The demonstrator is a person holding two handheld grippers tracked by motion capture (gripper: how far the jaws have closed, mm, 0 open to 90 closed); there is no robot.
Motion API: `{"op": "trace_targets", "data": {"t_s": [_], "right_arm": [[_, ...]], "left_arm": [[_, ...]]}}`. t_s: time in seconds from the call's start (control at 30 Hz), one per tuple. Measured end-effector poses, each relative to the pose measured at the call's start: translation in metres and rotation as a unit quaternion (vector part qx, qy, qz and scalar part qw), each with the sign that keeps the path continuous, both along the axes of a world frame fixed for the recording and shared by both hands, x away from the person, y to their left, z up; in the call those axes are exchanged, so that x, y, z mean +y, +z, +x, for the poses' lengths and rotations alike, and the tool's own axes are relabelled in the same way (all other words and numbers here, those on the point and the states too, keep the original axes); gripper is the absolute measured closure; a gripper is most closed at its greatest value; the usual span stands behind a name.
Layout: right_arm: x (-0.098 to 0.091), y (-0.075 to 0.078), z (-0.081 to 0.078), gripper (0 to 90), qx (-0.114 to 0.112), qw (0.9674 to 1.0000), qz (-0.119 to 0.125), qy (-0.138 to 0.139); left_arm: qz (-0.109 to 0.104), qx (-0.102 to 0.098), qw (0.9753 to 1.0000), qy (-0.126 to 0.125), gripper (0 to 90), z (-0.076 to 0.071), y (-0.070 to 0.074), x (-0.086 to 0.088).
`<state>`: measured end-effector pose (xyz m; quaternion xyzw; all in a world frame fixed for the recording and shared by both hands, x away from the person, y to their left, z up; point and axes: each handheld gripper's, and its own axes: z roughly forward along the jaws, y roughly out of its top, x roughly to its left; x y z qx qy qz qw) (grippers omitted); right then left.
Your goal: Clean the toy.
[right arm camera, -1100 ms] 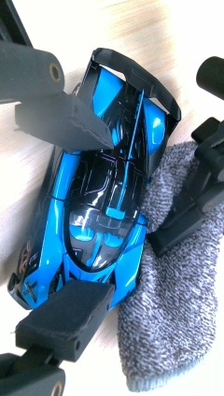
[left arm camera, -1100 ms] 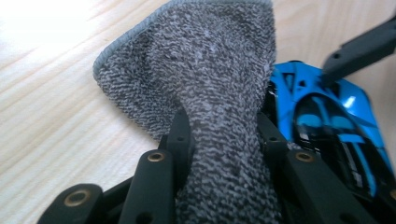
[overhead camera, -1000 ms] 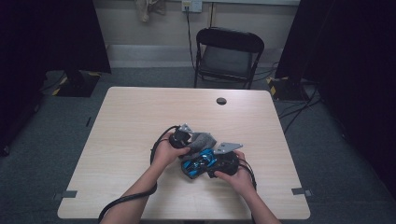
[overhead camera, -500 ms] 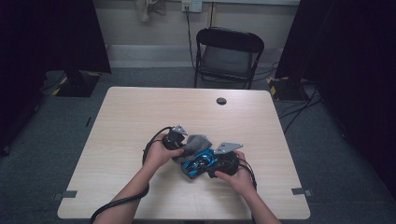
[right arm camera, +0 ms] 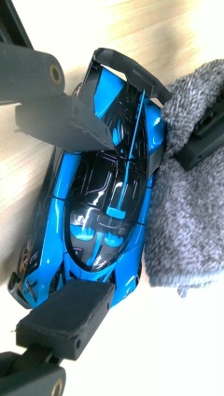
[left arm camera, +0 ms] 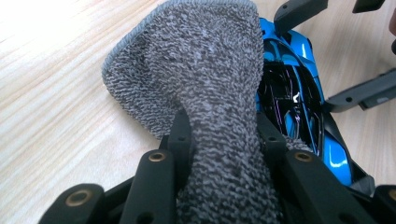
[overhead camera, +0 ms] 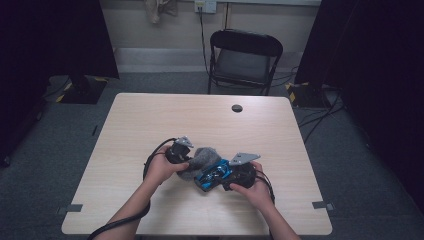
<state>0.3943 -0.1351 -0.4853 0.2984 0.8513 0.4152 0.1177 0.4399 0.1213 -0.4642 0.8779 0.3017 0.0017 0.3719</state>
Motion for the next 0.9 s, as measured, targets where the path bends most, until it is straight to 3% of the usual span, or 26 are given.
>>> {"op": "trace_targets", "data": {"t_s": [0.13,0.4,0.47,0.9], "right_arm": [[0.0,0.0,0.0,25.3,0.0,1.0,0.0,0.0],[0.0,0.0,0.0,25.3,-0.001,1.0,0.001,-0.001],[0.0,0.0,-0.001,25.2,0.0,1.0,0.002,-0.001],[0.0,0.0,0.0,25.3,-0.001,1.0,0.001,0.0]], "left_arm": [[-0.006,-0.002,1.0,0.005,66.8,-0.005,0.001,0.006],[0.001,-0.007,0.9999,0.015,66.3,-0.006,0.006,0.015],[-0.008,-0.01,0.9997,0.022,66.3,-0.004,0.007,0.016],[-0.016,-0.033,0.9988,0.033,65.9,0.025,0.013,-0.024]]}}
